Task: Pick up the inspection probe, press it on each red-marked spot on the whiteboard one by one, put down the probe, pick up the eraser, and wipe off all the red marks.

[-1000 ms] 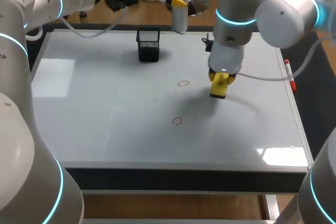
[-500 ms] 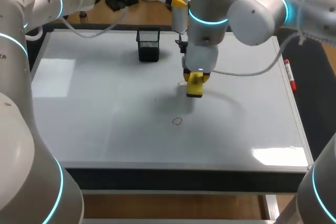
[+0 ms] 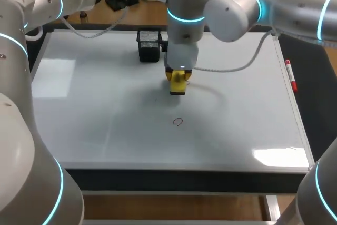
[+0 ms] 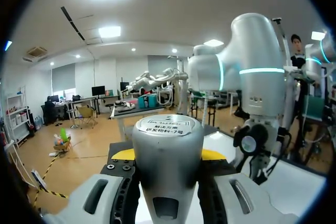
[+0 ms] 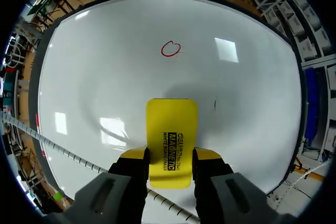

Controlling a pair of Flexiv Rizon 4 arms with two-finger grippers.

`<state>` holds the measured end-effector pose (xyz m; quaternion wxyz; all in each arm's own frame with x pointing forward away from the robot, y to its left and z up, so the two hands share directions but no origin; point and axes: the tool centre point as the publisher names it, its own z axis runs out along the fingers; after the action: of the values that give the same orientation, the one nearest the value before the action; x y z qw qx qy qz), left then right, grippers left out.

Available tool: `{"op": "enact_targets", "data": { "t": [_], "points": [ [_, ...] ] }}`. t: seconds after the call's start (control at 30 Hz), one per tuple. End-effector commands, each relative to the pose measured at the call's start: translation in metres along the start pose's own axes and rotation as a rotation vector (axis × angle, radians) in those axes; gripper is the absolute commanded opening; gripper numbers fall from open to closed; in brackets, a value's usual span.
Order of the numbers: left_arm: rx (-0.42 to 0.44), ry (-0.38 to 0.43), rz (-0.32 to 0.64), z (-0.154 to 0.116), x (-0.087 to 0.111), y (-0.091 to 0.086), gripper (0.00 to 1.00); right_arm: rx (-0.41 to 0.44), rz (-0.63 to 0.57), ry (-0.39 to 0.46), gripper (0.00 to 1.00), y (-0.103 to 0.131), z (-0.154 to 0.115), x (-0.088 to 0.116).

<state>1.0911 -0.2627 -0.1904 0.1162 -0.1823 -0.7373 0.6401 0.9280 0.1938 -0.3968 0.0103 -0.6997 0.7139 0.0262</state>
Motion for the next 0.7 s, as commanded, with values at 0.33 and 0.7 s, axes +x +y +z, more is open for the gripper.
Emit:
{"op": "enact_targets", "data": {
  "t": [0.33,0.7],
  "points": [
    [0.005,0.255,-0.002,-0.002,-0.007,0.002,0.00,-0.015,-0.011,0.029,0.00,-0.012,0.019,-0.009],
    [0.005,0.255,-0.002,-0.002,-0.007,0.002,0.00,-0.005,0.005,0.023,0.00,-0.015,0.026,-0.004]
  ]
}}
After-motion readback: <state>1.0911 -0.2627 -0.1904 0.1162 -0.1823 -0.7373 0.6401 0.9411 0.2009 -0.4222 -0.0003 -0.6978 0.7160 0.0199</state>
